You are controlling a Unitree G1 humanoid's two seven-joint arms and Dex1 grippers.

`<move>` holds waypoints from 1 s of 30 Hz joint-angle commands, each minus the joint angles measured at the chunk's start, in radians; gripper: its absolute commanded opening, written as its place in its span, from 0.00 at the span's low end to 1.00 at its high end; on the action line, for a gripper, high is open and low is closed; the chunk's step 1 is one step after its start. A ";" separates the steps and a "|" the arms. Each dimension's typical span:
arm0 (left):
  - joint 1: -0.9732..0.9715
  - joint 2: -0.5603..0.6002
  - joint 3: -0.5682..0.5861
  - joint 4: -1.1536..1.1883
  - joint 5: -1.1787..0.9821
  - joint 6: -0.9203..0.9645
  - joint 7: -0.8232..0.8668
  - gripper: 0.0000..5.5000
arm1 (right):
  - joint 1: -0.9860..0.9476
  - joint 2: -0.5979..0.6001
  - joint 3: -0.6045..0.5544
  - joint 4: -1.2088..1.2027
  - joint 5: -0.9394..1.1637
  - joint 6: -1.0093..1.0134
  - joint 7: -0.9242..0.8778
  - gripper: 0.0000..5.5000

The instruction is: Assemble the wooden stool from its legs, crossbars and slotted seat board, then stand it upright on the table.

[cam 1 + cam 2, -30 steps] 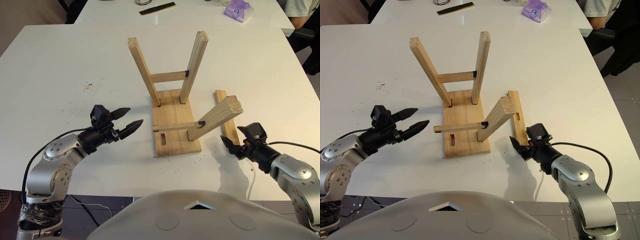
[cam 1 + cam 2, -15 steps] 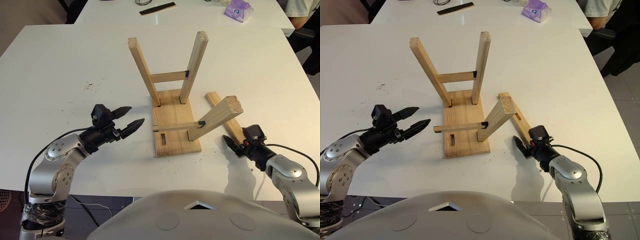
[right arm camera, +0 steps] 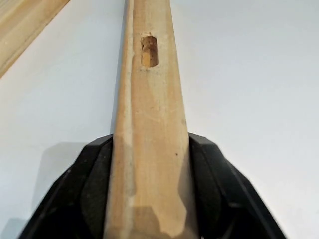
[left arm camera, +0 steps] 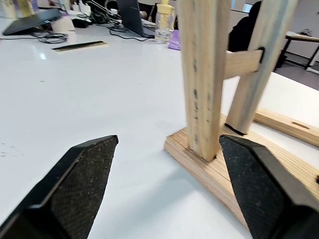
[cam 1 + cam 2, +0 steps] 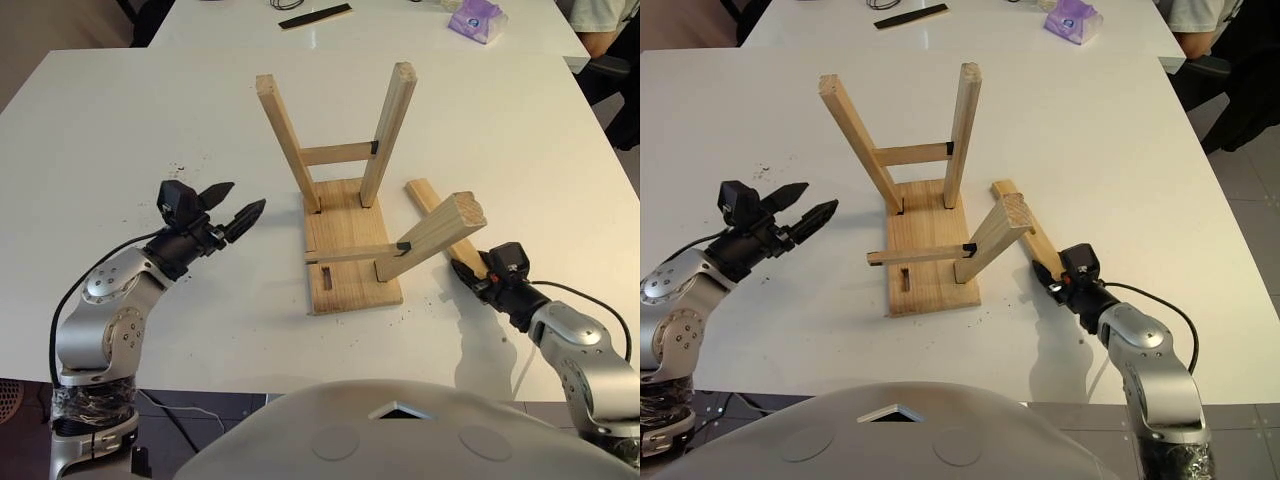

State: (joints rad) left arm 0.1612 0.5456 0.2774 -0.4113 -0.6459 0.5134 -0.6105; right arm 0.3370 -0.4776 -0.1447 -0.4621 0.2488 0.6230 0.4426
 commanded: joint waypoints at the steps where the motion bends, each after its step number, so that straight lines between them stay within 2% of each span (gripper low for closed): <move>1: -0.094 0.057 0.072 -0.239 -0.303 0.093 -0.008 0.69 | -0.346 -0.088 -0.205 0.140 0.154 -0.137 0.102 0.37; 4: -0.244 0.070 0.066 -0.310 -0.545 0.127 0.098 0.63 | -0.563 -0.137 -0.325 0.133 0.422 -0.039 0.175 0.37; 6: -0.345 0.084 0.041 -0.309 -0.662 0.146 0.170 0.57 | -0.662 -0.175 -0.355 0.098 0.618 0.047 0.227 0.37; 10: -0.525 0.092 -0.010 -0.296 -0.841 0.148 0.267 0.57 | -0.735 -0.245 -0.348 0.026 0.967 0.183 0.320 0.37; 15: -0.654 0.093 -0.065 -0.292 -0.966 0.147 0.288 0.57 | -0.750 -0.295 -0.275 -0.017 1.193 0.283 0.379 0.37; 21: -0.677 0.100 -0.121 -0.295 -0.984 0.156 0.282 0.57 | -0.786 -0.349 -0.191 -0.036 1.296 0.334 0.438 0.37; 30: -0.688 0.098 -0.152 -0.307 -0.974 0.154 0.262 0.57 | -0.803 -0.407 -0.117 0.004 1.189 0.331 0.565 0.37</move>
State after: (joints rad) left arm -0.5065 0.6303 0.1420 -0.7102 -1.6296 0.6605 -0.3312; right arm -0.4497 -0.8587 -0.2737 -0.4734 1.4755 0.9515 0.9745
